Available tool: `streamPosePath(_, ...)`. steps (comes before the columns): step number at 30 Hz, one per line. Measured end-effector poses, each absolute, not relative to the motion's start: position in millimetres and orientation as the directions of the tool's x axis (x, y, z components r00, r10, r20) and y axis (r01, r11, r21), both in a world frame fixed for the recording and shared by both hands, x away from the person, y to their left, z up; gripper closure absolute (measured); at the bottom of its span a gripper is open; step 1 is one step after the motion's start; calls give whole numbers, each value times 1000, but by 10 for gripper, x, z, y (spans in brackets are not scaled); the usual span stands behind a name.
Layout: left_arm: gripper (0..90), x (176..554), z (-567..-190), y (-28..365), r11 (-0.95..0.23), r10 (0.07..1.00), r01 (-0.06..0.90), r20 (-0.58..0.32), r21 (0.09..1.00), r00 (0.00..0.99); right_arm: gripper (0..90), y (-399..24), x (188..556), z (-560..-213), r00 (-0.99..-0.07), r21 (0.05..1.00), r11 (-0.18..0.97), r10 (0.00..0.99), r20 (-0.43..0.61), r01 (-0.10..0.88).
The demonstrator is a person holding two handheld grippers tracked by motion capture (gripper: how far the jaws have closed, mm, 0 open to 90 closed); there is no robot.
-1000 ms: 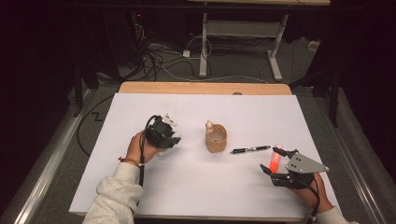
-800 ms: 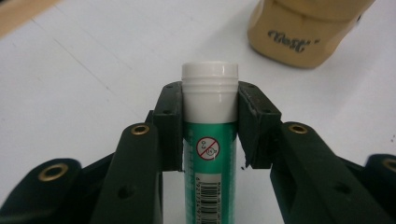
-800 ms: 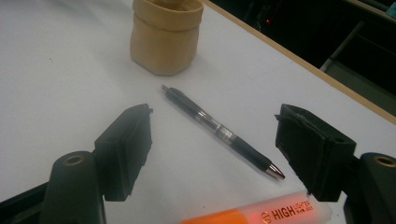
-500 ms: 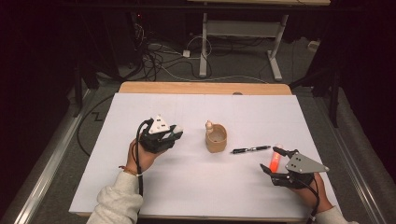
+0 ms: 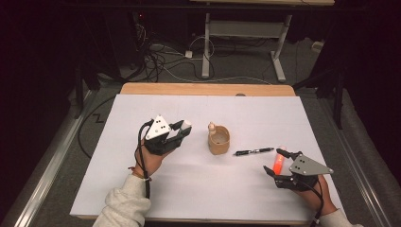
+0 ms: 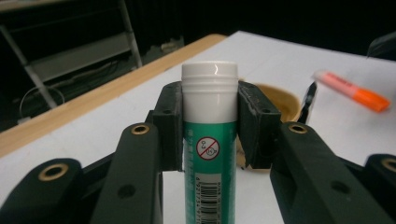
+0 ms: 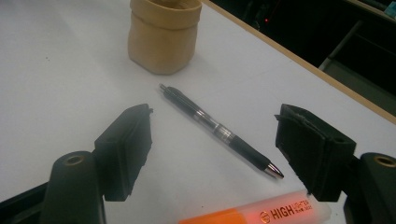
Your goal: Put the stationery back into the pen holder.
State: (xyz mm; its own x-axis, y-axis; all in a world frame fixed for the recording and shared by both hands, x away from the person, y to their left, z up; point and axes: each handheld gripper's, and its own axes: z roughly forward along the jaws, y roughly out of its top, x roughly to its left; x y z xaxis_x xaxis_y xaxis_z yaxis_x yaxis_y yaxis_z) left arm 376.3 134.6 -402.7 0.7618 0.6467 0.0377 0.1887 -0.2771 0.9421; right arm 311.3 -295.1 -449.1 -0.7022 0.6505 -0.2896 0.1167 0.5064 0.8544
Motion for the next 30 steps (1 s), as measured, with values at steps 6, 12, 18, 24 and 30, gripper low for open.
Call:
streamPosePath(6, 627, 3774, -3956, 1136, -245, 612, 137, 44, 960, 790, 276, -2956, 3115, -4492, -703, 854, 507, 650, -289, 118)
streamPosePath(12, 627, 3835, -3894, 906, -223, 572, 103, 44, 969, 819, 276, -2956, 3115, -4491, -703, 853, 508, 649, -291, 116)
streamPosePath(18, 627, 3970, -3896, 723, -209, 554, 105, 30, 972, 832, 276, -2957, 3116, -4494, -703, 852, 510, 648, -292, 117)
streamPosePath(24, 626, 4077, -3880, 543, -204, 529, 87, 35, 975, 848, 276, -2959, 3123, -4498, -703, 851, 512, 648, -294, 117)
streamPosePath(30, 626, 4159, -3974, 387, -236, 522, 97, 42, 967, 852, 275, -2965, 3124, -4497, -697, 849, 515, 652, -299, 118)
